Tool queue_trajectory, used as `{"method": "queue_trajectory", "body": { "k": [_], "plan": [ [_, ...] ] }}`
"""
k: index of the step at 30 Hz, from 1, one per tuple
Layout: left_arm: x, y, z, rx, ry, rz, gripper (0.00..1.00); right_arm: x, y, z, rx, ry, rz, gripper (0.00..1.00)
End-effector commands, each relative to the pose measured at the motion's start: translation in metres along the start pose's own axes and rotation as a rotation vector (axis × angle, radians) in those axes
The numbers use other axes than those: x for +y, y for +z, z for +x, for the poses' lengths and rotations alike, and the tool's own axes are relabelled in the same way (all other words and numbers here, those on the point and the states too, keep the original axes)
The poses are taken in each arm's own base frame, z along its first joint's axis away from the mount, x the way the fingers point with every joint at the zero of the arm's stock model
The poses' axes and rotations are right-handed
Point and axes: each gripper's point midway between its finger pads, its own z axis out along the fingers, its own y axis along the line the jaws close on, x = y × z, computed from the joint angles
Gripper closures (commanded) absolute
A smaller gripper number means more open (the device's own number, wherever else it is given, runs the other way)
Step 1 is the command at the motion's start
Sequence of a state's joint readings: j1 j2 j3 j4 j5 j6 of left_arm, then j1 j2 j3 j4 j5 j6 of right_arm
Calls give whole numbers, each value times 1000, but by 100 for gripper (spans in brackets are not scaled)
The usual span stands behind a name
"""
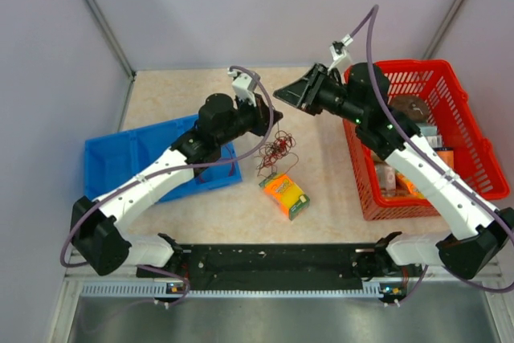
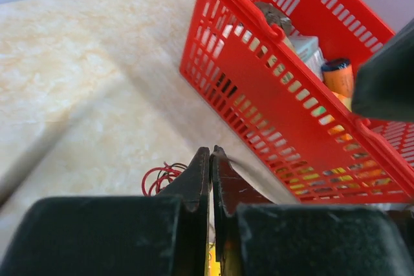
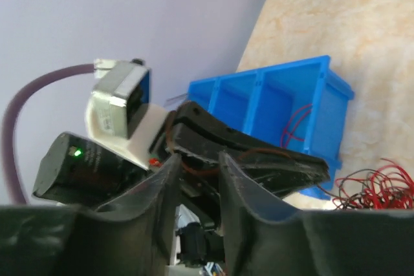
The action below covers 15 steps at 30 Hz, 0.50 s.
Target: Untangle the cables
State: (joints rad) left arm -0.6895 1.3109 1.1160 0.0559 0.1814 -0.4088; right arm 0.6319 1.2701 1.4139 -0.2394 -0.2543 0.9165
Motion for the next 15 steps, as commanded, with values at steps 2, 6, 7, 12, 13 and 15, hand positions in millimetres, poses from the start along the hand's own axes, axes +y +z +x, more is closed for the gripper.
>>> {"method": "queue_trajectory", "body": {
  "k": [2,6,7,12,13,15],
  "plan": [
    [-1,-12,-55,-162,73,-63,100,-46,-19,-8,-50,-269,199,41],
    [-13,-26,-69,-206,49,-33,100,-97,-33,6,-69,-379,319,21],
    [-15,-28,-71,-207,35,-26,100,-100,-32,11,-69,-403,297,21],
    [-32,-36,-79,-196,1,30,100,-106,-13,47,8,-431,132,32],
    [-33,-38,-80,-198,-1,35,100,-107,-8,50,20,-417,123,39],
    [-34,-42,-84,-209,-9,30,100,-109,0,55,30,-396,101,51]
  ]
}}
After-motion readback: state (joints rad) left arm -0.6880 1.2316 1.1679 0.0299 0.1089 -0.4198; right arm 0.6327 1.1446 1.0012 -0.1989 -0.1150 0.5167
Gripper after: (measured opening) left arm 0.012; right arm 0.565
